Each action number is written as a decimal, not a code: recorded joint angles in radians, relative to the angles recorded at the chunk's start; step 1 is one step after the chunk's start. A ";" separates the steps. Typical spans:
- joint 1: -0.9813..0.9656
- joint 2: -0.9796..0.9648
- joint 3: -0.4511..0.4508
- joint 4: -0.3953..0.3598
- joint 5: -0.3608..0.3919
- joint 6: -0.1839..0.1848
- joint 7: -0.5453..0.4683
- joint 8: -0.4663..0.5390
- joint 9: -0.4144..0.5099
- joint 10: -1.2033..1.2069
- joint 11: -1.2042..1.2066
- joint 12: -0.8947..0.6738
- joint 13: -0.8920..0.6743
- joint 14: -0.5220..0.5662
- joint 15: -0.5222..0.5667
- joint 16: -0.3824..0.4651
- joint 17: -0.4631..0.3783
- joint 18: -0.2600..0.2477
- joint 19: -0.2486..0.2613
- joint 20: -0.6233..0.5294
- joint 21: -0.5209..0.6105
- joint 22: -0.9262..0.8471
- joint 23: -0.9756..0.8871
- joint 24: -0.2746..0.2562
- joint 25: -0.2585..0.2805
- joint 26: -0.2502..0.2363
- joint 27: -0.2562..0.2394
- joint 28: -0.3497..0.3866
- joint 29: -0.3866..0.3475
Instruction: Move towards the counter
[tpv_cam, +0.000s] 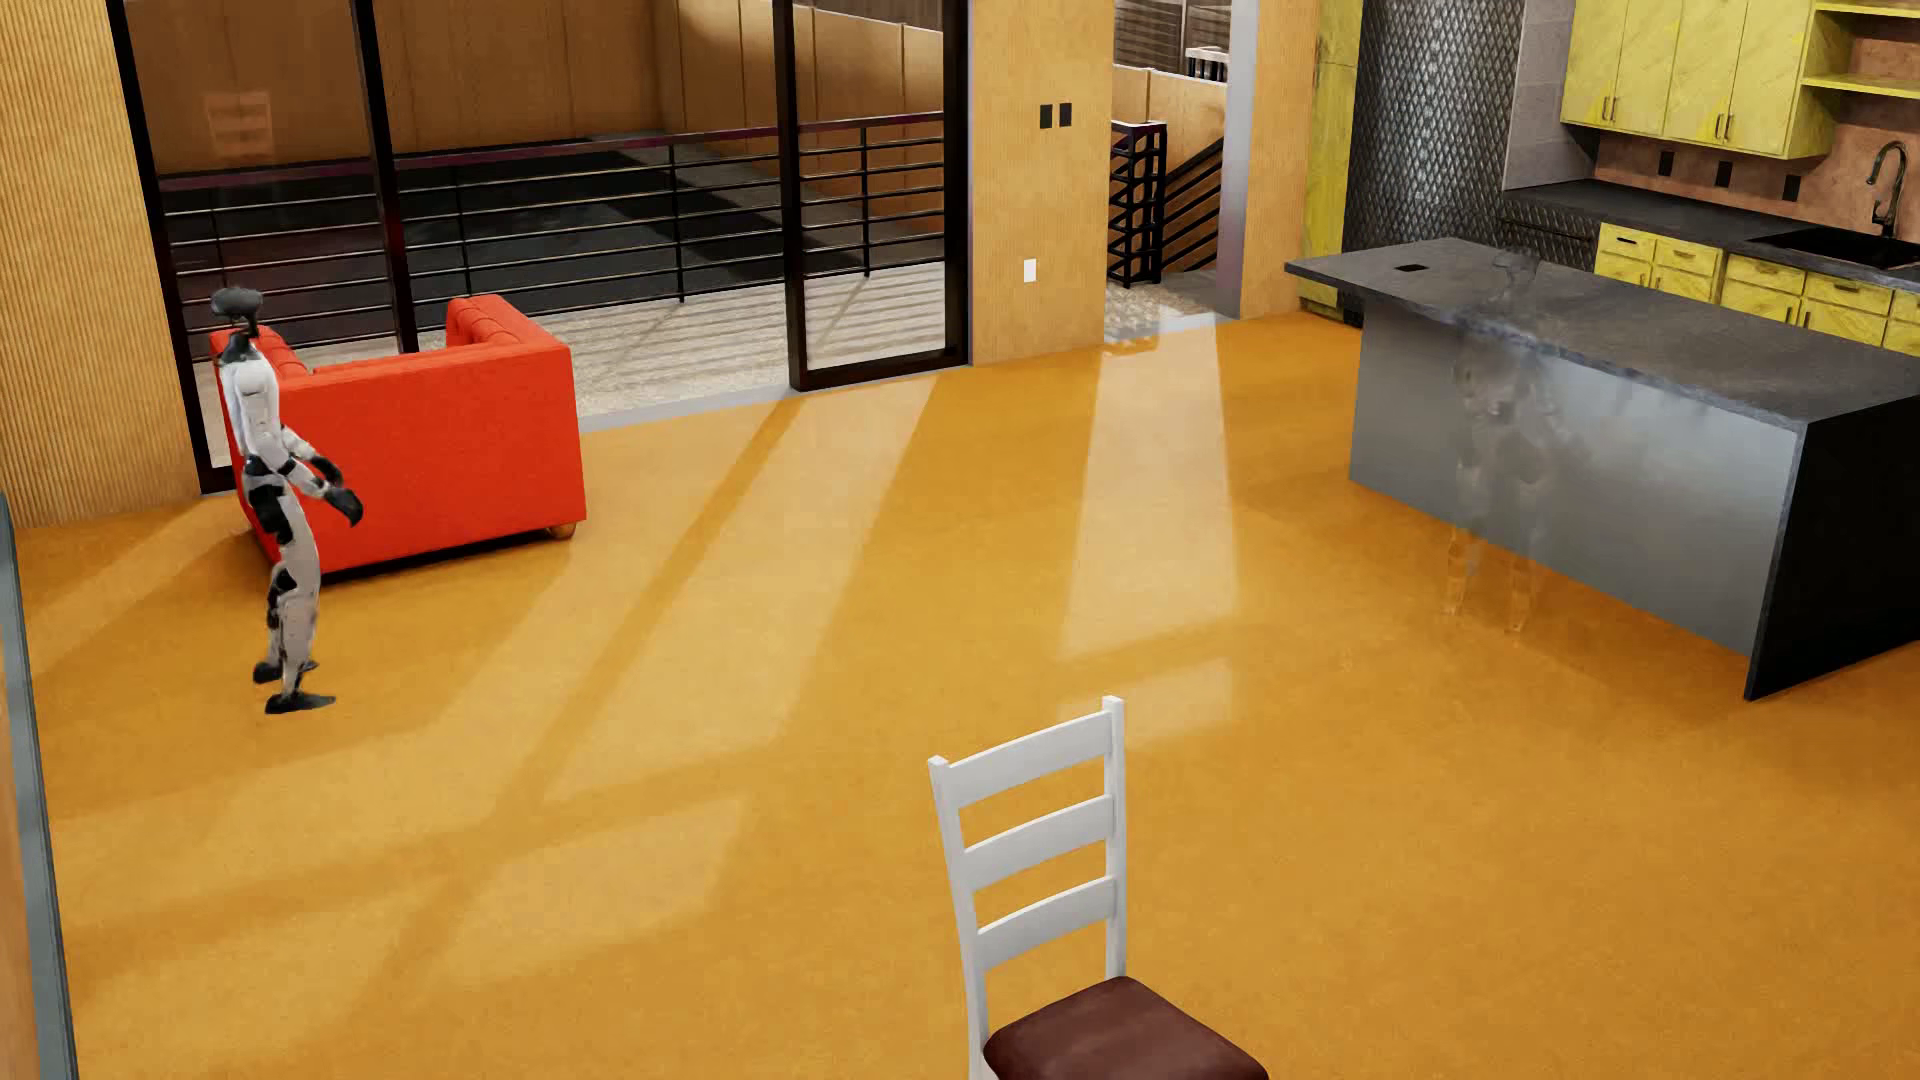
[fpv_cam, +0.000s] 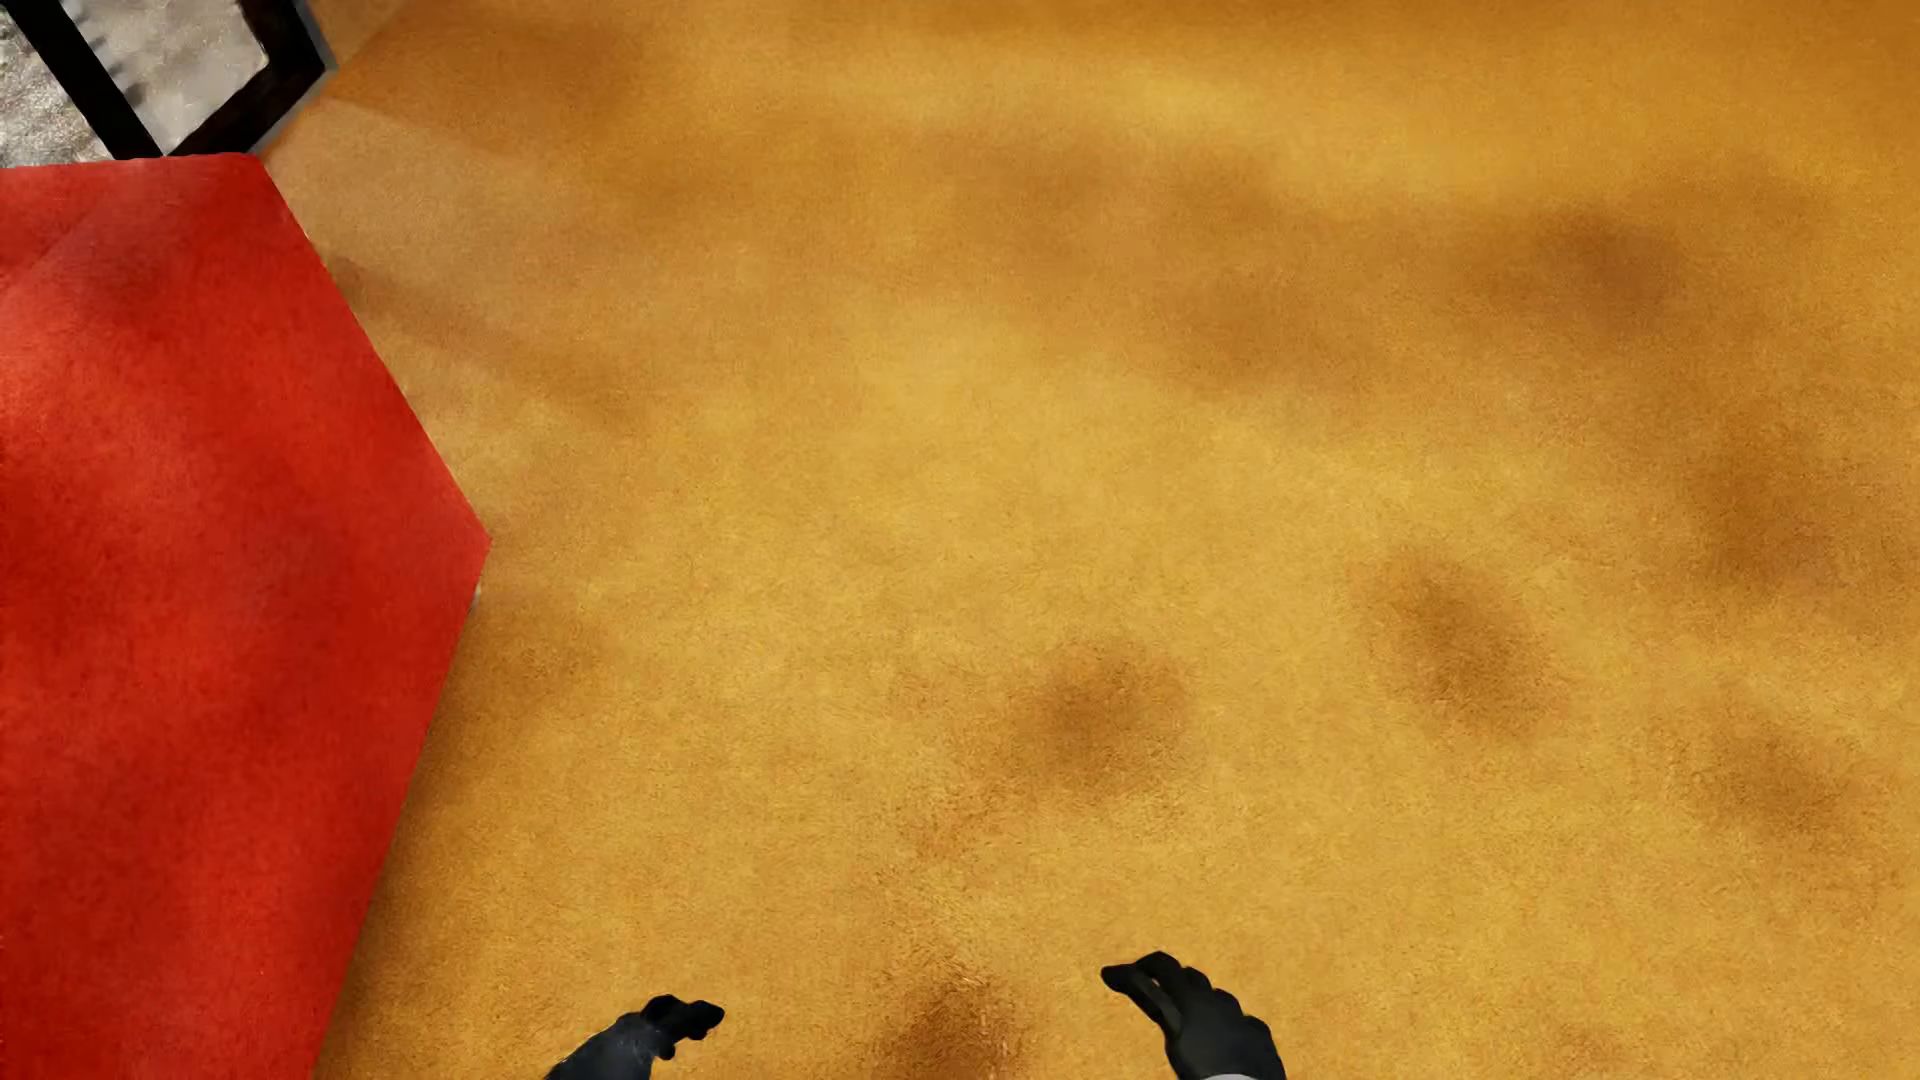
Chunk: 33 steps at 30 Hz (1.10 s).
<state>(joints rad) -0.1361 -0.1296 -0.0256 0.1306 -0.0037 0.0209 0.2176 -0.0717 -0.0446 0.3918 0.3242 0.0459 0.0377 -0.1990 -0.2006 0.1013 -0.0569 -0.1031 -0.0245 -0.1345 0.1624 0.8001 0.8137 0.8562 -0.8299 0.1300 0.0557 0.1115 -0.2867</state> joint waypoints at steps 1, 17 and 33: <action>-0.024 0.002 0.000 0.019 0.013 0.002 -0.006 -0.002 0.004 0.056 0.008 -0.005 0.005 0.001 -0.007 0.005 0.002 0.000 -0.006 -0.004 0.012 -0.013 -0.003 -0.013 0.011 -0.004 0.004 0.010 -0.022; -0.430 0.092 0.036 0.011 0.115 0.024 -0.050 0.032 0.087 -0.092 0.002 0.225 -0.089 0.209 -0.110 -0.045 -0.010 -0.067 -0.037 0.069 0.360 -0.112 -0.118 -0.233 0.229 -0.065 -0.034 0.182 -0.123; -0.182 -0.201 0.073 -0.235 -0.101 -0.111 0.003 0.134 0.126 0.059 0.927 0.073 0.010 0.023 0.384 -0.030 -0.191 0.146 0.206 0.070 0.336 0.010 0.048 -0.069 0.128 -0.033 0.125 0.085 0.046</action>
<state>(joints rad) -0.3180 -0.3305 0.0470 -0.1046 -0.1043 -0.0906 0.2205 0.0620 0.0815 0.4505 1.2510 0.1193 0.0476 -0.1761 0.1832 0.0712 -0.2483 0.0426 0.1814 -0.0645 0.4981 0.8100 0.8617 0.7876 -0.7015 0.0972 0.1809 0.1963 -0.2405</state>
